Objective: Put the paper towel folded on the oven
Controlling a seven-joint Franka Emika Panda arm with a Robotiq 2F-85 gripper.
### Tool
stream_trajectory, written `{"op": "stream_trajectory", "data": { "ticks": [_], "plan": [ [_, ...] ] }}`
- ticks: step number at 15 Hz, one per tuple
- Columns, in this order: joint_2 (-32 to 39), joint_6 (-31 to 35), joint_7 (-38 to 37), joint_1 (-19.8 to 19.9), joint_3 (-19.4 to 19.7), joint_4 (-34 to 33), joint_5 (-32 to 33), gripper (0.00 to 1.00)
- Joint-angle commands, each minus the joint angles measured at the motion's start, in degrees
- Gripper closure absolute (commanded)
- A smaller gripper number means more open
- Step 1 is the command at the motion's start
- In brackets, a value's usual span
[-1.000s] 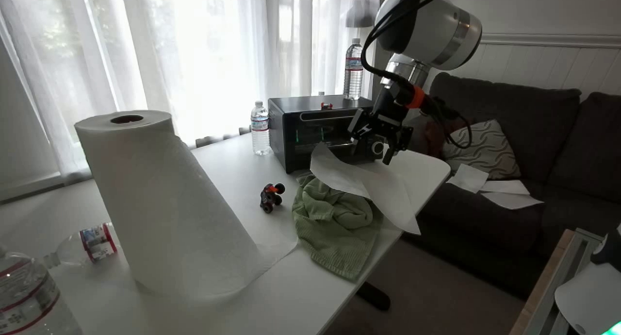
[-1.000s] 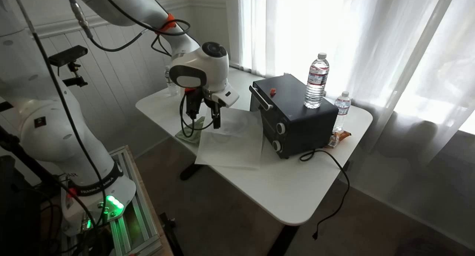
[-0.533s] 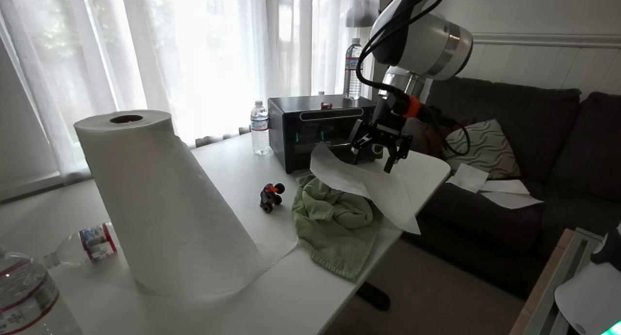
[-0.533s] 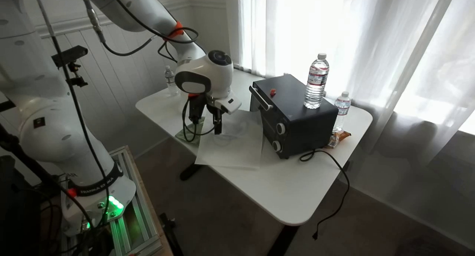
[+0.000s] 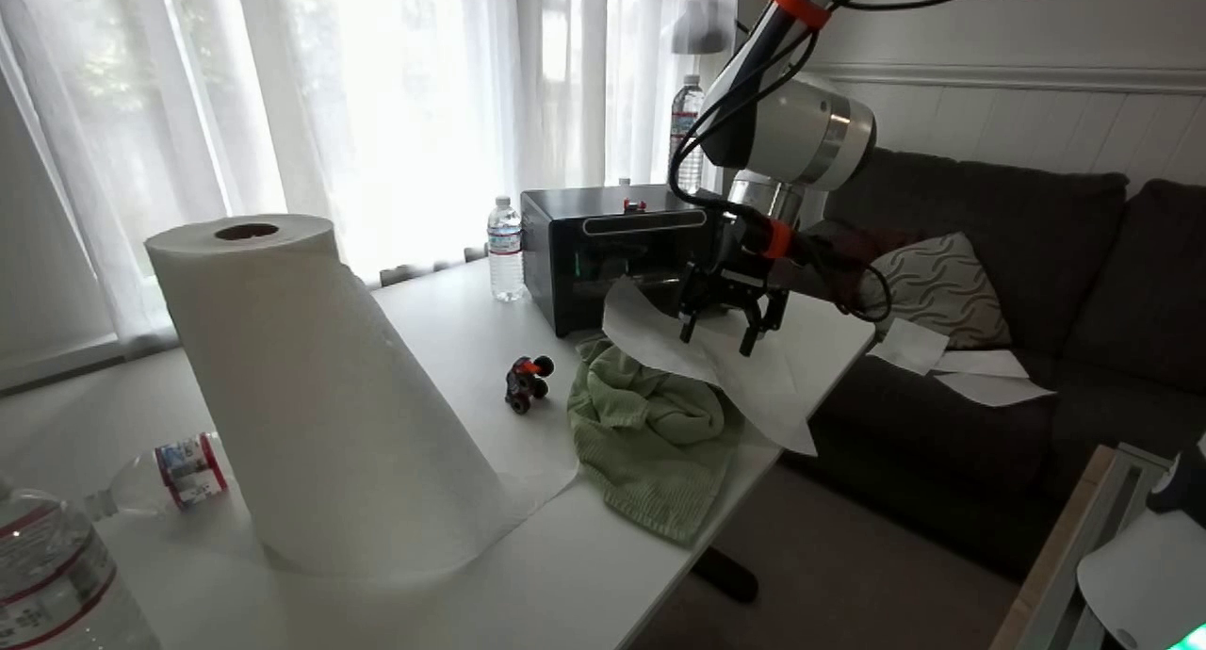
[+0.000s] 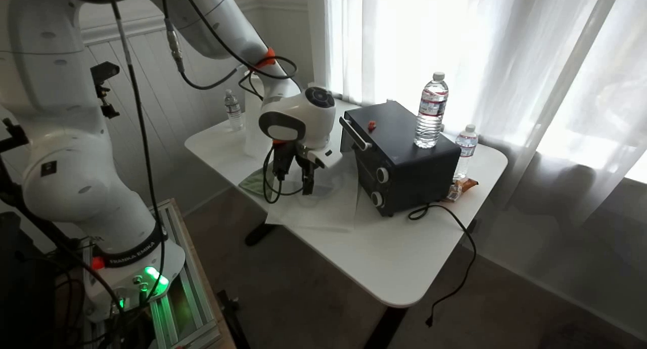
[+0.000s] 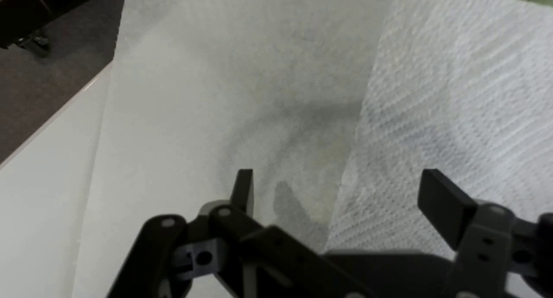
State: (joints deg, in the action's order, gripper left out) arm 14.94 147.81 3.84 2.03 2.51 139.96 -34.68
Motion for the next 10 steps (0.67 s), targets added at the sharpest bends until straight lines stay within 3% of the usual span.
{"op": "stream_trajectory", "data": {
  "ticks": [1,2,4,5,6,7,8,10],
  "plan": [
    [4.5,0.2,-0.4,2.4,-2.1,-3.9,-1.5,0.3],
    [5.4,0.7,-0.5,2.8,-2.4,-4.5,-1.7,0.31],
    [7.1,0.9,-0.4,3.5,-3.2,-5.8,-2.3,0.43],
    [7.9,1.0,-0.2,3.9,-3.7,-6.3,-2.9,0.49],
    [8.4,1.1,-0.2,4.2,-4.0,-6.7,-3.3,0.66],
    [8.9,1.0,0.0,4.5,-4.3,-7.2,-3.7,0.73],
    [9.3,1.0,0.0,4.7,-4.6,-7.5,-3.9,0.73],
    [9.8,0.8,-0.1,5.0,-4.9,-8.1,-4.1,0.87]
  ]
}}
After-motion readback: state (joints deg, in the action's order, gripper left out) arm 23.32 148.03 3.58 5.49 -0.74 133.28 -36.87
